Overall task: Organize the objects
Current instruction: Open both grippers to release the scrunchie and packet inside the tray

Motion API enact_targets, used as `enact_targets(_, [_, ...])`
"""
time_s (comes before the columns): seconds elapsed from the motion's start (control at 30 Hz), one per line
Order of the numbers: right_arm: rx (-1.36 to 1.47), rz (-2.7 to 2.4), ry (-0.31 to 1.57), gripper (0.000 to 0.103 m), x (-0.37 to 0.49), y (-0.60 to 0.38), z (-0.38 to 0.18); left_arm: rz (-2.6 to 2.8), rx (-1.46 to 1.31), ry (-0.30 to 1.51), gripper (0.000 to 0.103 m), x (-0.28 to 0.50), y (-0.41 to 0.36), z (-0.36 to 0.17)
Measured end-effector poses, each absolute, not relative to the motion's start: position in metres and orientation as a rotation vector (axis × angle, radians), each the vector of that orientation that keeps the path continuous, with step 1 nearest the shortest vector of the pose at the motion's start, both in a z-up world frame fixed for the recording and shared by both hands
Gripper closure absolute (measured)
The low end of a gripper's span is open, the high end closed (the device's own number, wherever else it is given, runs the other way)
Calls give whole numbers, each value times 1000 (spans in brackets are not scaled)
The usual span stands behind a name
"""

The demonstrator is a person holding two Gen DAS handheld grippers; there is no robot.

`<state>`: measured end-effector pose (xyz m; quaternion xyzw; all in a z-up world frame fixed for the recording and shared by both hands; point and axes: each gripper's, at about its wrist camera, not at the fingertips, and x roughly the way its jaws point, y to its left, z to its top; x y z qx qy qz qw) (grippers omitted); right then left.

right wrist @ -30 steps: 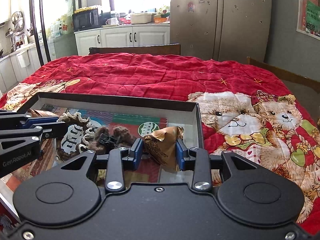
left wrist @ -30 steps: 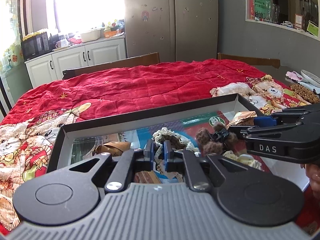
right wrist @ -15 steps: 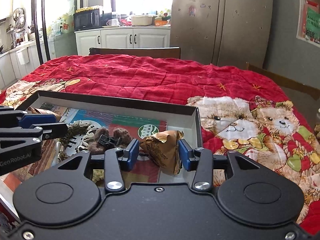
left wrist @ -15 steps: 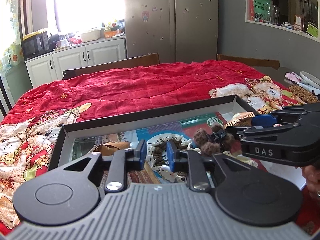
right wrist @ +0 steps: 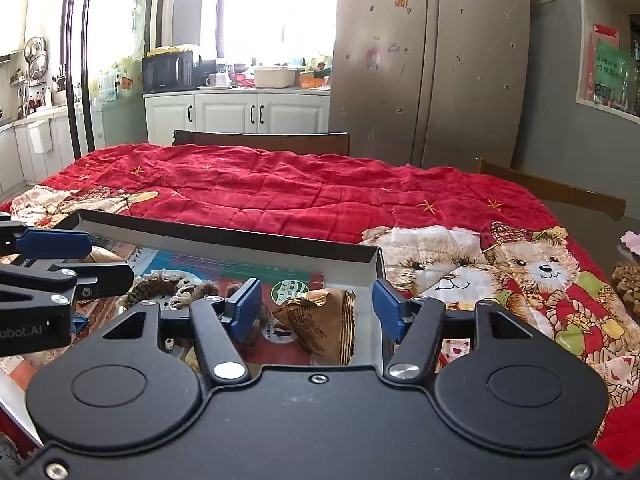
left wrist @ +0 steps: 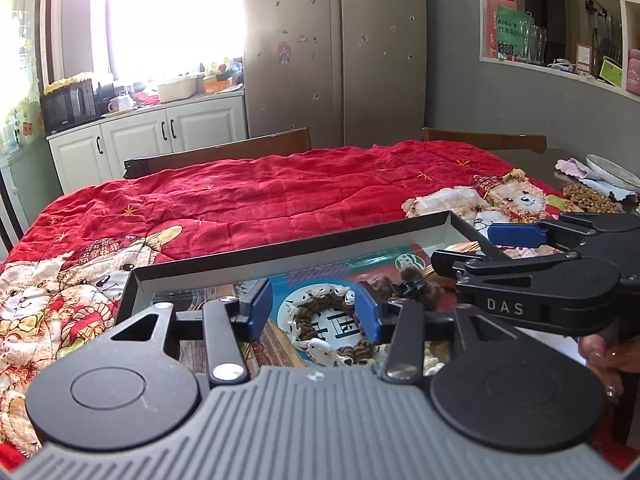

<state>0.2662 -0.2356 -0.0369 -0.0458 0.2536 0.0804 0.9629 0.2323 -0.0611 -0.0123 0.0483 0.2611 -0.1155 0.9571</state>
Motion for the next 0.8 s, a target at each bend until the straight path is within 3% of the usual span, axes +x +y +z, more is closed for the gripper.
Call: enact_targets(0.8, [-114, 271, 434, 43, 182, -230, 9, -274, 94, 433, 34, 175, -44, 27])
